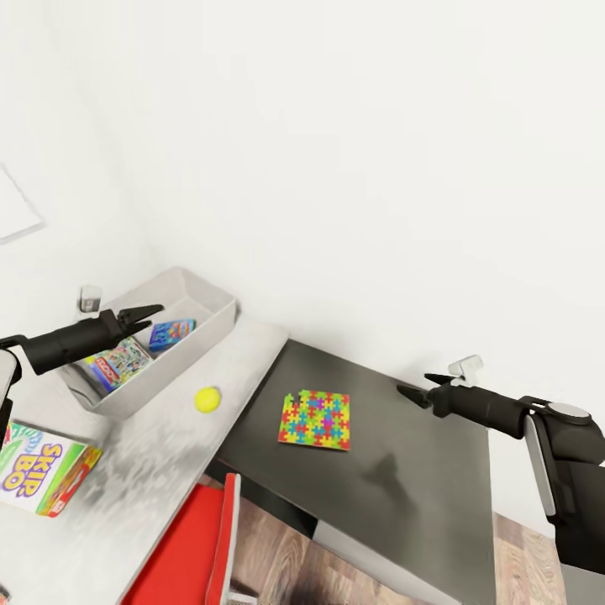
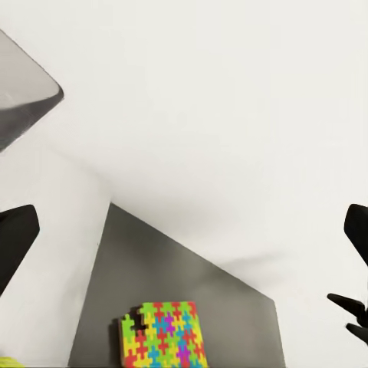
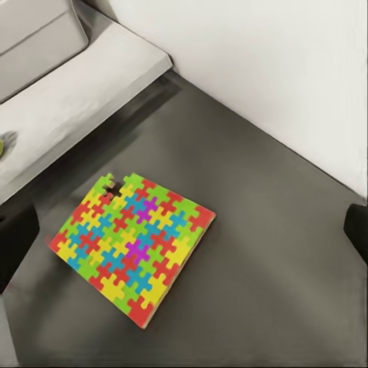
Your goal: Put all the toys in the child's room - the three board games (two on the bed and one on the table), the two jigsaw puzzles on the table, and the tennis ball on the table - inside the toy box on the table in the child's room.
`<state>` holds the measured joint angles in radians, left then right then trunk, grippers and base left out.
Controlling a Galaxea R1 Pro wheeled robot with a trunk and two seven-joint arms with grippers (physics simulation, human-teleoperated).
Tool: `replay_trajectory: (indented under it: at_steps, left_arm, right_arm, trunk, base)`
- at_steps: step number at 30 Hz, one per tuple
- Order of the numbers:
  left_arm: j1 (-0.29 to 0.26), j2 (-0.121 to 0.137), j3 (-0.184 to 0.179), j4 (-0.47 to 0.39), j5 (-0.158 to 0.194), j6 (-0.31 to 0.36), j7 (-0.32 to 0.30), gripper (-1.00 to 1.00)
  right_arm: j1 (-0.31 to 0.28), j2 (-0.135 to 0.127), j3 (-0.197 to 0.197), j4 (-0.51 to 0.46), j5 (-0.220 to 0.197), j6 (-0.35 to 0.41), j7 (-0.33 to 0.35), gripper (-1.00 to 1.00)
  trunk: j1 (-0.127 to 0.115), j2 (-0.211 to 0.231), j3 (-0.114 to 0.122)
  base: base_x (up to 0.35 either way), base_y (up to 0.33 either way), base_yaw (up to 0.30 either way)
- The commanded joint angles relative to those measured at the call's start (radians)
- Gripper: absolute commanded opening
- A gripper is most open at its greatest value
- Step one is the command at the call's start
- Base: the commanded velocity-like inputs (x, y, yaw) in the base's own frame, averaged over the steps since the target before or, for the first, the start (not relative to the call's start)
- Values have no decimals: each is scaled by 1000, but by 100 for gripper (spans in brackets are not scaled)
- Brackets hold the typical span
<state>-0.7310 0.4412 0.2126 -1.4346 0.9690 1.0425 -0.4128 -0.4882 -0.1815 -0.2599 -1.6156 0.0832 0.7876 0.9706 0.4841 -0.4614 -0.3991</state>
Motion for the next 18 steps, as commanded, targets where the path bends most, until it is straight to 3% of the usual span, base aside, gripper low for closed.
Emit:
replay_trajectory:
  at_steps: [1, 4, 10, 16, 18]
  left_arm:
    - [-1, -1, 2, 0, -6, 5, -2, 100]
    - [0, -2, 2, -1, -3, 5, 10, 100]
    - [-7, -2, 3, 12, -7, 5, 24, 100]
    - [-3, -2, 7, 12, -4, 5, 152, 100]
    - [1, -1, 10, 21, 15, 5, 178, 100]
  right_arm:
    - [-1, 0, -1, 0, 9, 4, 10, 100]
    - [-1, 0, 0, -1, 9, 4, 10, 100]
    - [-1, 0, 1, -1, 9, 6, 10, 100]
    - [-1, -1, 1, -1, 9, 7, 10, 100]
    - [-2, -1, 1, 0, 9, 7, 10, 100]
  trunk:
    - [0, -2, -2]
    - [0, -2, -2]
    - [0, -2, -2]
    - [0, -2, -2]
    - [0, -2, -2]
  base:
    - [-50, -239, -4]
    - [-26, -137, -42]
    - [-8, -42, -206]
    - [-1, -7, -99]
    - [0, -2, -31]
